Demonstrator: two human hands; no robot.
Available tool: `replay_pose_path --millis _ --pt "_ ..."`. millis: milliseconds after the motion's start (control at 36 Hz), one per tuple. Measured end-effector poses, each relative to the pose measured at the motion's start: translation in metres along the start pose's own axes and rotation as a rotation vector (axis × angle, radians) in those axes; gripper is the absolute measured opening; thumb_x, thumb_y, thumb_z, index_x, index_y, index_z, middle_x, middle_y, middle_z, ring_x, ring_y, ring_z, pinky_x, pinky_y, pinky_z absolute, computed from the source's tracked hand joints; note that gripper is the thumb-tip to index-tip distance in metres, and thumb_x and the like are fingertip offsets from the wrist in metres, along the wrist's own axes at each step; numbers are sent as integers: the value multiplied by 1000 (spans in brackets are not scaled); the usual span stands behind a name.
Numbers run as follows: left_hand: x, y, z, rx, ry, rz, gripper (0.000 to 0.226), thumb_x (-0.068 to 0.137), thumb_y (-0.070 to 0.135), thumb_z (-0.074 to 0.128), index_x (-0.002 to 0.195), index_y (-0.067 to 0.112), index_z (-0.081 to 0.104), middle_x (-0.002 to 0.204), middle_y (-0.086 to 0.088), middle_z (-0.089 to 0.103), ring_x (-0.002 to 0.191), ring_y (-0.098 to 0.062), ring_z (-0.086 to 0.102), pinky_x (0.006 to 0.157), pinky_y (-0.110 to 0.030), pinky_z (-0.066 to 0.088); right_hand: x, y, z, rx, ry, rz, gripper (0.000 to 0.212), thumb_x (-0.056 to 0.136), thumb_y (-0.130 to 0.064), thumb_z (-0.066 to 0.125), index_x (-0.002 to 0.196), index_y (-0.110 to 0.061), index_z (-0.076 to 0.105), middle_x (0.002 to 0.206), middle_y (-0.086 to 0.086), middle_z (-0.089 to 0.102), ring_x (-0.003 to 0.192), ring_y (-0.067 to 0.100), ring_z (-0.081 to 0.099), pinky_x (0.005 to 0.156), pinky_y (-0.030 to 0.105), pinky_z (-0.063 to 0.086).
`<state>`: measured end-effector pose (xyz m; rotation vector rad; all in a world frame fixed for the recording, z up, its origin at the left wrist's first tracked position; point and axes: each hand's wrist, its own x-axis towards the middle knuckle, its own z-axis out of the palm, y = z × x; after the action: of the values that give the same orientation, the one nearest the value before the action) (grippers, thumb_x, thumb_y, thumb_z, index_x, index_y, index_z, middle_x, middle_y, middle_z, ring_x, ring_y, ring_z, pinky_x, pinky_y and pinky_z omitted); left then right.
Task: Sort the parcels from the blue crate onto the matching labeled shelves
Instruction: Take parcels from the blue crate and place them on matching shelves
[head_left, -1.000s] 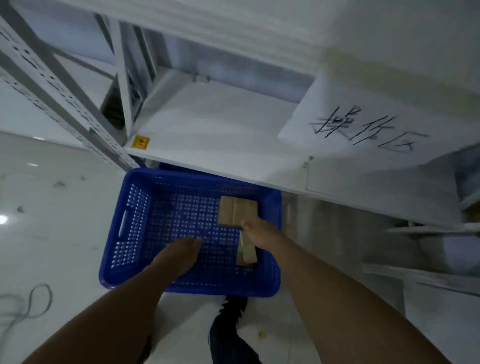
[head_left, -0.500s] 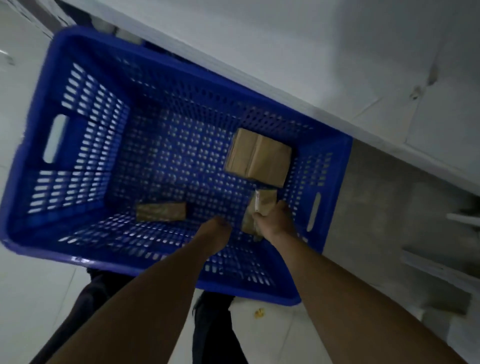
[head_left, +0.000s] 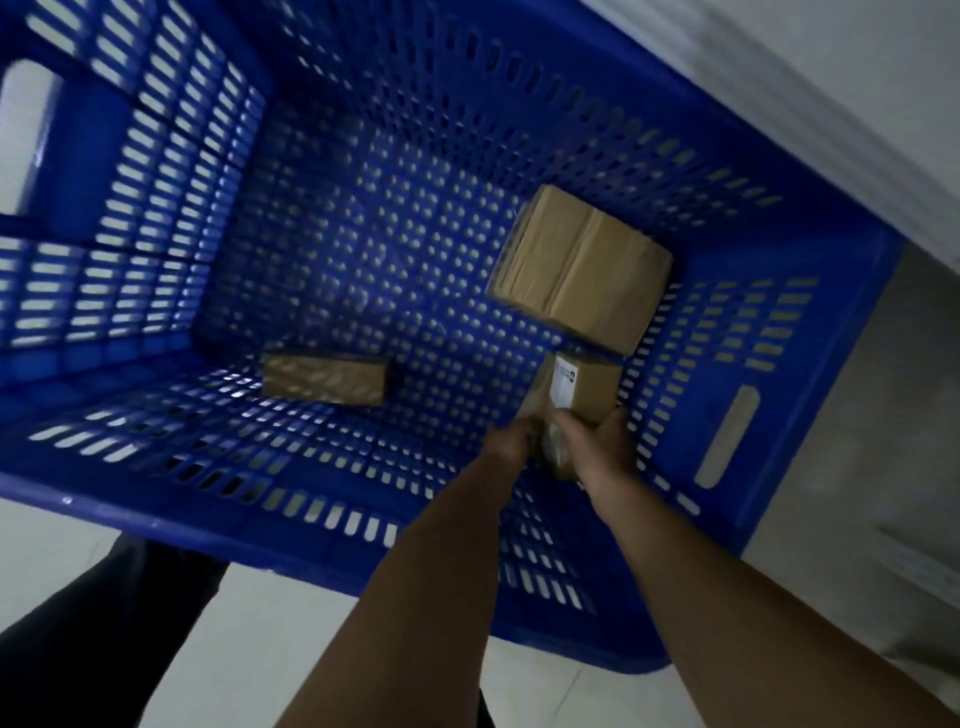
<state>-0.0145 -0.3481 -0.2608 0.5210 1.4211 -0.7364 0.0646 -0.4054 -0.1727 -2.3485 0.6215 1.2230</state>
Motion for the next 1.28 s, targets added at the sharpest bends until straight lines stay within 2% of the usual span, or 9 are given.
replay_pose_path --millis 83,167,250,306,472,611,833,1056,1278 --pt "80 -33 12 -109 8 -15 118 49 59 69 151 8 41 136 -19 60 115 -39 64 98 -50 56 5 6 0 153 -23 23 63 90 -30 78 142 -15 45 128 8 62 103 28 60 85 38 49" --pt "48 -21 13 -125 46 24 72 93 43 64 147 3 41 135 -20 60 116 -39 63 100 -52 54 9 10 2 253 -25 58 75 83 -39 84 146 -21 47 127 3 64 112 30 64 100 48 53" --pt "5 -1 6 -116 58 55 42 103 34 58 129 2 57 110 -19 68 90 -35 68 83 -45 57 15 10 6 311 -66 129 101 63 -63 87 149 -27 50 134 3 65 117 32 65 104 55 52" --pt "-3 5 2 -114 44 71 29 105 30 55 112 2 62 91 -16 66 68 -28 61 72 -40 52 18 12 6 392 -163 161 87 68 -64 83 144 -27 59 135 5 67 121 32 65 107 53 50" --pt "-2 12 -18 -66 85 153 48 97 42 62 134 12 52 126 -13 65 106 -30 65 89 -47 57 13 15 7 439 -255 77 54 79 -53 78 125 -27 72 114 0 78 102 23 74 83 35 54" --pt "0 4 -43 2 51 178 67 83 40 77 135 10 48 125 -15 65 104 -31 68 76 -42 61 4 12 3 499 -286 71 33 85 -40 74 114 -25 74 106 3 80 104 28 73 103 48 53" --pt "-64 22 -76 -9 90 327 39 92 18 76 123 19 52 117 -14 67 99 -32 71 81 -49 63 -42 -31 -24 646 -391 20 32 98 -34 58 127 -21 67 114 4 78 107 25 73 82 37 56" --pt "-158 77 -110 53 111 509 54 82 33 85 128 18 60 123 -10 69 105 -30 71 84 -47 62 -93 -83 -82 710 -352 -73 23 98 -33 58 112 -21 71 95 -1 79 87 18 73 67 30 52" --pt "-276 116 -88 436 -59 543 40 82 33 84 113 33 59 114 -4 71 94 -23 73 80 -44 62 -164 -85 -137 746 -204 -134 37 90 -39 71 120 -18 71 107 9 79 95 29 77 90 50 61"
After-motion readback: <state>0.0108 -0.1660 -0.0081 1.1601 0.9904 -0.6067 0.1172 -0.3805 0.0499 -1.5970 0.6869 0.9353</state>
